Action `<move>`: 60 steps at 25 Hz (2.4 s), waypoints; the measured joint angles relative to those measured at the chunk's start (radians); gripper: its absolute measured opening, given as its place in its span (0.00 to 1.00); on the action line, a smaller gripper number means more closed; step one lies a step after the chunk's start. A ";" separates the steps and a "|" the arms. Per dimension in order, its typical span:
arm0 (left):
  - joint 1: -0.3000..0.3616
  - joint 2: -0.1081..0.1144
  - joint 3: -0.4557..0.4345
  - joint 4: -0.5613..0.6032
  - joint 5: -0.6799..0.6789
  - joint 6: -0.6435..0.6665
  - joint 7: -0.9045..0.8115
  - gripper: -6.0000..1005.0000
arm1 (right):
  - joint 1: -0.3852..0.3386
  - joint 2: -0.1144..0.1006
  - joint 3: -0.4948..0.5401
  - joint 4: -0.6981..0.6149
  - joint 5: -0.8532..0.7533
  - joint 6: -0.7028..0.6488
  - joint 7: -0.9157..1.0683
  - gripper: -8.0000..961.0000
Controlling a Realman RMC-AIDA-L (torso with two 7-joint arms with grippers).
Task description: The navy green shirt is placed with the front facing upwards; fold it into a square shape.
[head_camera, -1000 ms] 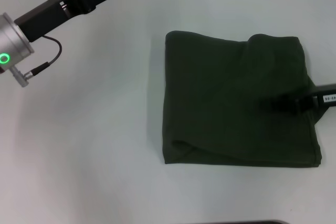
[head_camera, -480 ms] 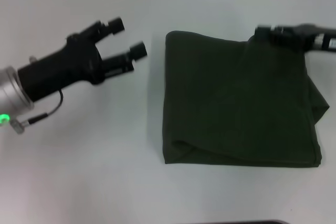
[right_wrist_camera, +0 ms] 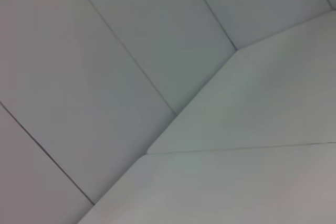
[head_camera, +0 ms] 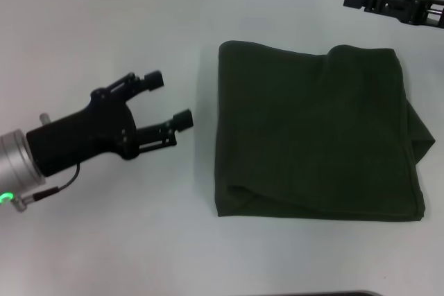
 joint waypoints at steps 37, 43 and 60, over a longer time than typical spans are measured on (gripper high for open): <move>0.000 -0.014 0.273 -0.085 0.046 -0.187 0.091 0.95 | 0.000 0.000 -0.011 0.004 -0.005 0.012 0.015 0.74; -0.004 -0.015 0.275 -0.118 0.029 -0.216 0.122 0.95 | 0.001 0.000 -0.011 0.006 -0.005 0.016 0.016 0.74; -0.011 -0.015 0.283 -0.141 0.016 -0.189 0.131 0.94 | 0.002 0.003 -0.011 0.005 -0.005 0.019 0.028 0.74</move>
